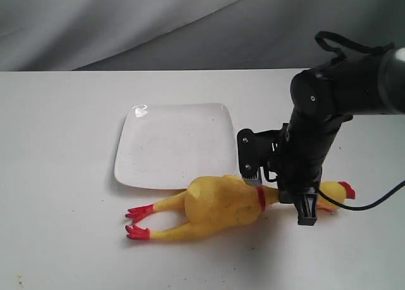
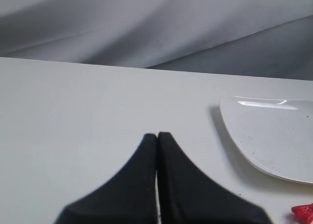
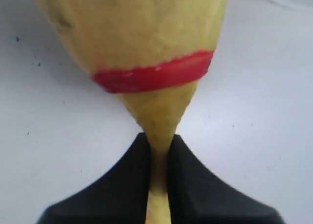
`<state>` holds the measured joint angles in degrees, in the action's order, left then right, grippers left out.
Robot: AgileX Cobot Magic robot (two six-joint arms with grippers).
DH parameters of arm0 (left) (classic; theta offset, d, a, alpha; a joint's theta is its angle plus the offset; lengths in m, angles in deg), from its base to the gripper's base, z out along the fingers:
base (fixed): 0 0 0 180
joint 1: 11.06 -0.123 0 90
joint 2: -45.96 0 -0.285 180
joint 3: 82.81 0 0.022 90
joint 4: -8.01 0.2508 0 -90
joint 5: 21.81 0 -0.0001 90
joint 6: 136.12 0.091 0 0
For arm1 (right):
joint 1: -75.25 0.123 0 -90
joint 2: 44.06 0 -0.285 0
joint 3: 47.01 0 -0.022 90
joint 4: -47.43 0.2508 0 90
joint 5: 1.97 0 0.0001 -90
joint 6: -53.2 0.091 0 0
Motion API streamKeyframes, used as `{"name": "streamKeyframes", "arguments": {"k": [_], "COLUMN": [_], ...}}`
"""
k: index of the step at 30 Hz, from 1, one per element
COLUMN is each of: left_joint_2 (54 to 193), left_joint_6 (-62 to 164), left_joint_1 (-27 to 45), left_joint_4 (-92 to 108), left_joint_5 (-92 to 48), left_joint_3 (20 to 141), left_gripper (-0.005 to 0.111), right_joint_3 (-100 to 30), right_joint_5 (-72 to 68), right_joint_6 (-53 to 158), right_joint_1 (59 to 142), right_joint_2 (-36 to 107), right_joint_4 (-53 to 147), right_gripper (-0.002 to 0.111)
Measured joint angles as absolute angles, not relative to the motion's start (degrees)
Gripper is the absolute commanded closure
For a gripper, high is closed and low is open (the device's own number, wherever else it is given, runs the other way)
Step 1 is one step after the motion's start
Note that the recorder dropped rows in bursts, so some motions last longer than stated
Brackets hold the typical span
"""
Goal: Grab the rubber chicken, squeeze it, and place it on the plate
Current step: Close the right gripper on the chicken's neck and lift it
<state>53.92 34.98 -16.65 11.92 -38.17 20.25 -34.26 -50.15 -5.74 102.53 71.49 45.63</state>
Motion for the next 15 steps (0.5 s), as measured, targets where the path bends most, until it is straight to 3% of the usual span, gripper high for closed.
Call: {"name": "streamKeyframes", "arguments": {"k": [15], "left_joint_2": [53.9], "left_joint_6": [35.0], "left_joint_1": [-16.6], "left_joint_4": [11.9], "left_joint_5": [-38.2], "left_joint_3": [20.3], "left_gripper": [0.106], "right_joint_3": [-34.2], "right_joint_5": [-61.9], "right_joint_6": [4.1], "right_joint_1": [102.5], "right_joint_2": [40.1], "right_joint_4": [54.6], "right_gripper": [0.108]}}
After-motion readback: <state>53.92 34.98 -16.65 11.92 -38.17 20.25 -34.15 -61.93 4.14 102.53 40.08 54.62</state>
